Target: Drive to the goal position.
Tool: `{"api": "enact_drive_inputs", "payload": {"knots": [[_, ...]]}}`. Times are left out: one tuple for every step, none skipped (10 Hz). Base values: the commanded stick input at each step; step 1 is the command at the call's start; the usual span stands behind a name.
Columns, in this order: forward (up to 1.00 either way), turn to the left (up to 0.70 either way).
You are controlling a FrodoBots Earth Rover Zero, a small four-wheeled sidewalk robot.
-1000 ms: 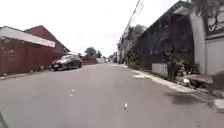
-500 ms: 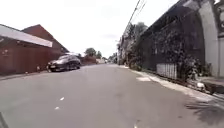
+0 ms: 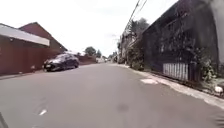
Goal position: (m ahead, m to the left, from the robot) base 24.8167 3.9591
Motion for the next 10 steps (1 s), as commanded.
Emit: {"api": "enact_drive_inputs", "payload": {"knots": [[1.00, 0.00], [1.00, 0.00], [1.00, 0.00], [1.00, 0.00], [1.00, 0.00], [1.00, 0.00], [1.00, 0.00], [1.00, 0.00], [1.00, 0.00], [1.00, 0.22]]}}
